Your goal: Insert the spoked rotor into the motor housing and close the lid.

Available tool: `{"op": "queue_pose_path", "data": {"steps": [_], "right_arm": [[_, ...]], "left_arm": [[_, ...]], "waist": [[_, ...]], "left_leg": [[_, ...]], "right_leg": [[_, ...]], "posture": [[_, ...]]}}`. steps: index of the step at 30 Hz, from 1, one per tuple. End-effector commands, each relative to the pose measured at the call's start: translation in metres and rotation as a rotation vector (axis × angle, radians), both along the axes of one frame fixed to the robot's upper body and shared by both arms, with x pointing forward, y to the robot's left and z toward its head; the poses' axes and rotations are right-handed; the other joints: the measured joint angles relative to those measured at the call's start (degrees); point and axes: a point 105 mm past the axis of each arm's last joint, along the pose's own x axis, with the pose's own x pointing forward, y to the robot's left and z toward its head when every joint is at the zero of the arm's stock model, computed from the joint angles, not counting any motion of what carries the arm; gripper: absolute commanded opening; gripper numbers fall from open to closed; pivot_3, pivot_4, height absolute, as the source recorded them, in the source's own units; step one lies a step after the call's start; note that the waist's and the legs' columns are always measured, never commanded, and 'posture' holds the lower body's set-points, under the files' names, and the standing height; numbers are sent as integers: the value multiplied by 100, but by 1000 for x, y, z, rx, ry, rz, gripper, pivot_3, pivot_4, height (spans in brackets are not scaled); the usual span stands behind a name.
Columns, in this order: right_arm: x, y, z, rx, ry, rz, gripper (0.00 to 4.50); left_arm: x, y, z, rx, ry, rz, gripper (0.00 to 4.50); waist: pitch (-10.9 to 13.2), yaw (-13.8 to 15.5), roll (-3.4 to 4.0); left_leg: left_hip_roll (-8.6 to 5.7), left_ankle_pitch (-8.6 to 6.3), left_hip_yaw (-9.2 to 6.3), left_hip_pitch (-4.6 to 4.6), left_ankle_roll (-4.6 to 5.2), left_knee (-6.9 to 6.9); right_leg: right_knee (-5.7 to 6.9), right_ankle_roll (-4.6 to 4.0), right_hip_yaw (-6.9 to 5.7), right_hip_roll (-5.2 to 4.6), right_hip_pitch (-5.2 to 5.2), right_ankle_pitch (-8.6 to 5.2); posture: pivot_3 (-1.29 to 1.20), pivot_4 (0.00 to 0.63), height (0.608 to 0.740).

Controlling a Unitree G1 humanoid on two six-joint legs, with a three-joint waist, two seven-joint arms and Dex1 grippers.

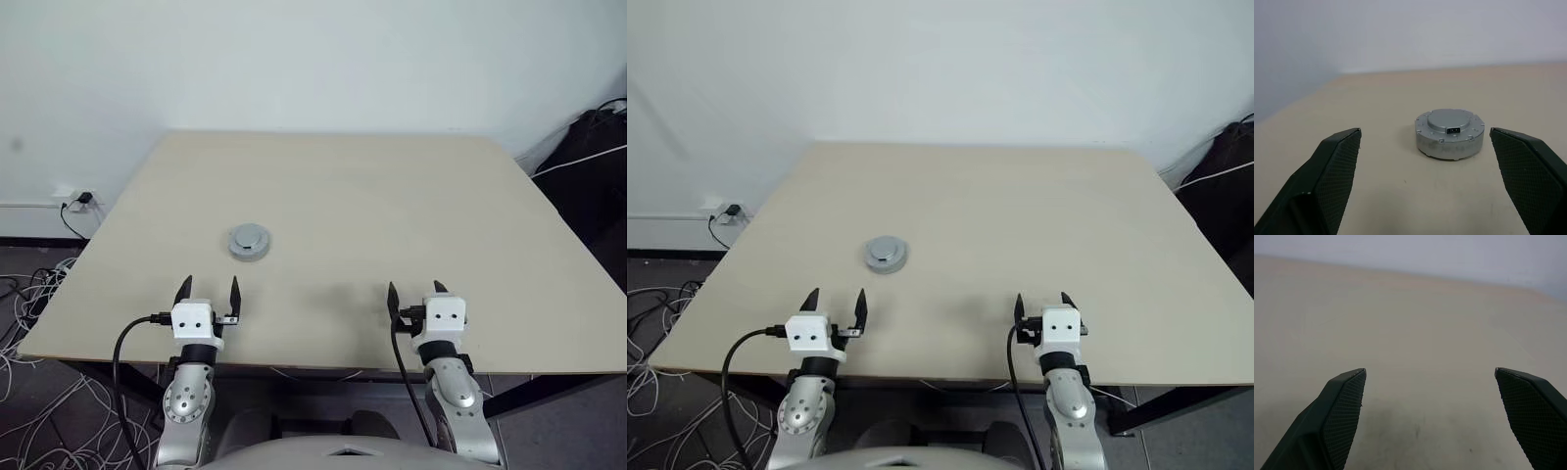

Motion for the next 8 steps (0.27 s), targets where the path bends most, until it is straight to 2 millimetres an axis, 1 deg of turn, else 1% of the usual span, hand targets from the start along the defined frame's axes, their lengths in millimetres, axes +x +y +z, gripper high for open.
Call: {"op": "queue_pose_path", "data": {"steps": [1, 8], "right_arm": [[7, 0, 14, 3, -62, -3, 4500], [8, -3, 18, 11, -89, -11, 4500]], "left_arm": [[3, -2, 9, -4, -56, -9, 4456], [3, -2, 6, -14, -56, -10, 4456]], "waist": [[0, 0, 0], [0, 1, 0]], "left_leg": [[0, 0, 0, 0, 0, 0], [0, 0, 0, 0, 0, 0]], "right_leg": [[0, 0, 0, 0, 0, 0], [0, 0, -1, -1, 0, 0]], "posture": [[0, 0, 740], [0, 0, 740]]}}
